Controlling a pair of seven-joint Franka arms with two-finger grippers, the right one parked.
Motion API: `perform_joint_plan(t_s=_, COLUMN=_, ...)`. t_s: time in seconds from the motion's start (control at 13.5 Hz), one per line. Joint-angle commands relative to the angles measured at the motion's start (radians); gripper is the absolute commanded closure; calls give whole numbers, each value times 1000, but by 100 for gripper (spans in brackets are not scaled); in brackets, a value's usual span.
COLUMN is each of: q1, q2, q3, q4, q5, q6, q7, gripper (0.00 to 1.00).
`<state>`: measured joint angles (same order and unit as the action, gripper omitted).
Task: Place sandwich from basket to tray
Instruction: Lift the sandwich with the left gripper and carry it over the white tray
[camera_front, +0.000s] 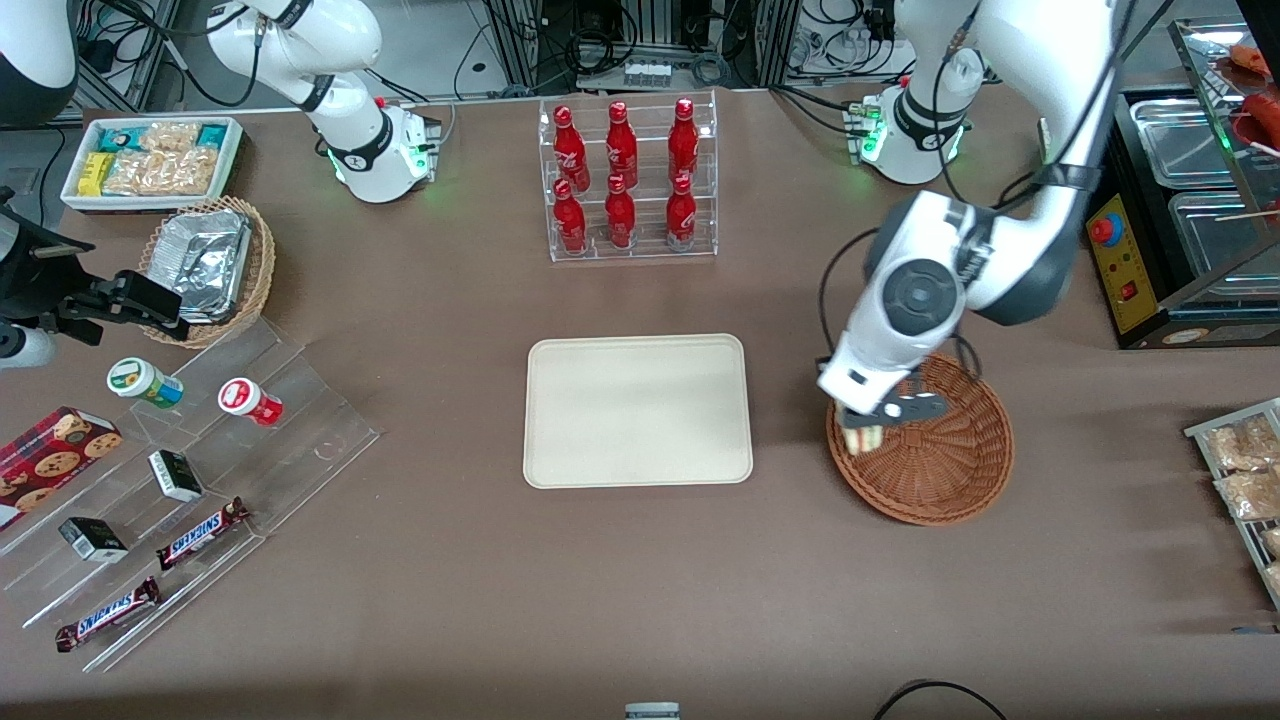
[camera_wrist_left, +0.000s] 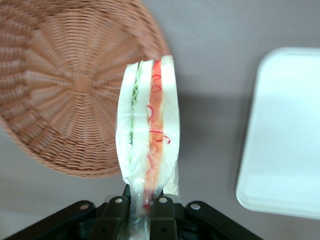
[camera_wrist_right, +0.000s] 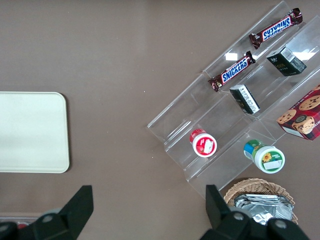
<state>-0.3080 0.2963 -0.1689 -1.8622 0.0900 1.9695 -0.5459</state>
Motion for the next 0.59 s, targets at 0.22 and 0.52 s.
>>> perform_joint_plan(t_s=0.22, q1=-155, q2=171, q3=-17, q4=174, q5=-47, q6=3, q7=38, gripper=100)
perform_joint_plan(t_s=0.52, q1=-244, q2=254, q3=-15, q4=229, q5=-47, q6=77, q7=0, gripper=100)
